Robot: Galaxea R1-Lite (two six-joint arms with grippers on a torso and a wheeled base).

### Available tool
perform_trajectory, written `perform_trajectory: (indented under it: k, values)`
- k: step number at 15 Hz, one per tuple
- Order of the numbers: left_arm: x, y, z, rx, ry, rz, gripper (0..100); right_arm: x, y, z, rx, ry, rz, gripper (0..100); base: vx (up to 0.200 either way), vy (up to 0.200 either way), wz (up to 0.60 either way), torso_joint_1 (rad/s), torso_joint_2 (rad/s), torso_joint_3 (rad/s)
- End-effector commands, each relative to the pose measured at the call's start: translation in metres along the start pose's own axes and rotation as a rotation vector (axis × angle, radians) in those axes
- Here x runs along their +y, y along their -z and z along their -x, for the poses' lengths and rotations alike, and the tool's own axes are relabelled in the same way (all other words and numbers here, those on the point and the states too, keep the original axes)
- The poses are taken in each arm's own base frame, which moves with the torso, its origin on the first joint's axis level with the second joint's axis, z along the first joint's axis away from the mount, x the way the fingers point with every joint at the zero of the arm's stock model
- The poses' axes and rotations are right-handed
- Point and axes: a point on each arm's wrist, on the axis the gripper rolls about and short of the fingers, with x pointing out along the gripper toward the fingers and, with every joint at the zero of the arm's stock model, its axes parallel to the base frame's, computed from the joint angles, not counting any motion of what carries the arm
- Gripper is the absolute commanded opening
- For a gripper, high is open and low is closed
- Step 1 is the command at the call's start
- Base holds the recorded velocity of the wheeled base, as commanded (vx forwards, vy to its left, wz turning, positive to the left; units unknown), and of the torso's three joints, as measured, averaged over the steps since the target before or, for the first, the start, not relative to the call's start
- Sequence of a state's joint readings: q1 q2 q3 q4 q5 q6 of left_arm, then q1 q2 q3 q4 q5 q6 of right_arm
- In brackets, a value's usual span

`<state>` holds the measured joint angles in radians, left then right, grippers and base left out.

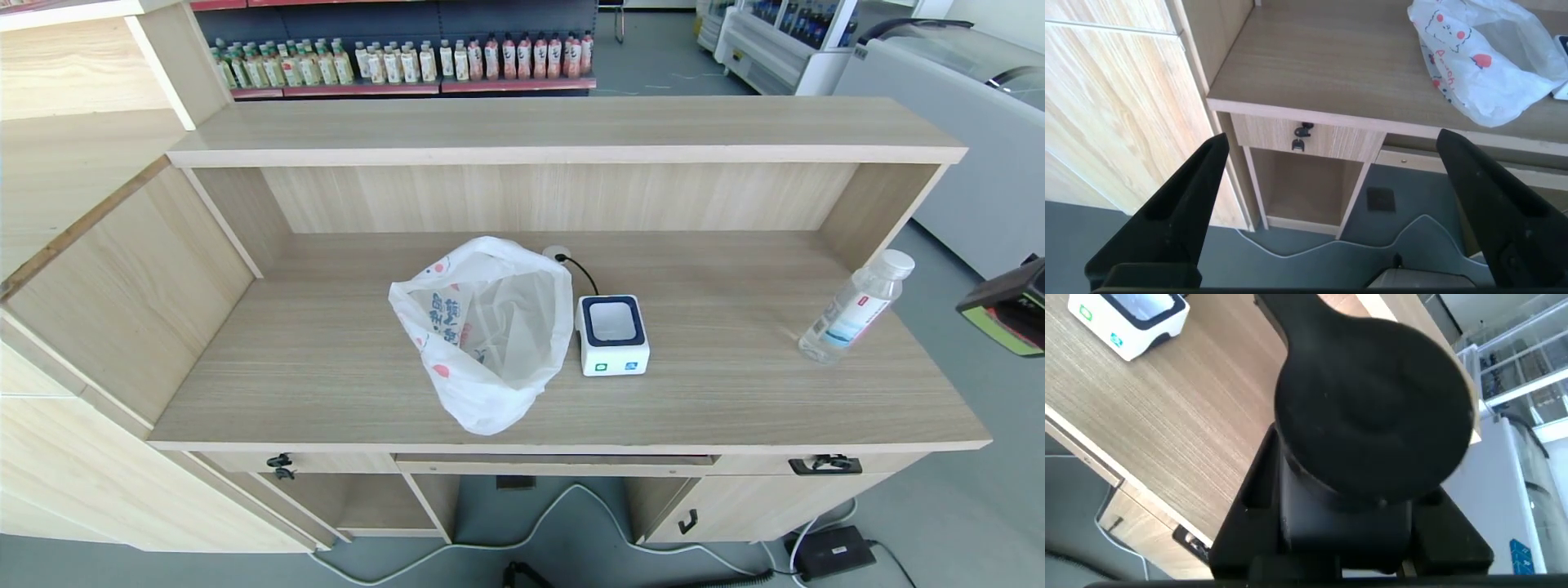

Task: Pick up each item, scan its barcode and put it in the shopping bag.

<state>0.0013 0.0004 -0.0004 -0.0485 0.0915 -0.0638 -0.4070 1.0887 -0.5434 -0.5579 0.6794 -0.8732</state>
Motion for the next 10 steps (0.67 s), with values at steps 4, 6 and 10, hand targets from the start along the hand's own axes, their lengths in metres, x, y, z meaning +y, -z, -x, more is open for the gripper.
perform_trajectory:
  k: [4, 6, 10]
  values:
    - [0.0, 0.0, 0.0, -0.001, -0.001, 0.001, 100, 0.001, -0.011, -0.007, -0.02, 0.011, -0.208, 0, 0.0, 0.0, 0.6, 0.002, 0.0, 0.001]
    - [0.0, 0.0, 0.0, -0.002, -0.001, 0.001, 100, 0.001, -0.029, -0.026, 0.019, 0.094, -0.34, 0, 0.0, 0.0, 0.6, -0.002, 0.0, 0.005]
    - [0.0, 0.0, 0.0, -0.001, -0.001, 0.001, 100, 0.015, -0.025, -0.068, 0.132, 0.114, -0.497, 0, 0.0, 0.0, 0.45, 0.002, 0.0, 0.003]
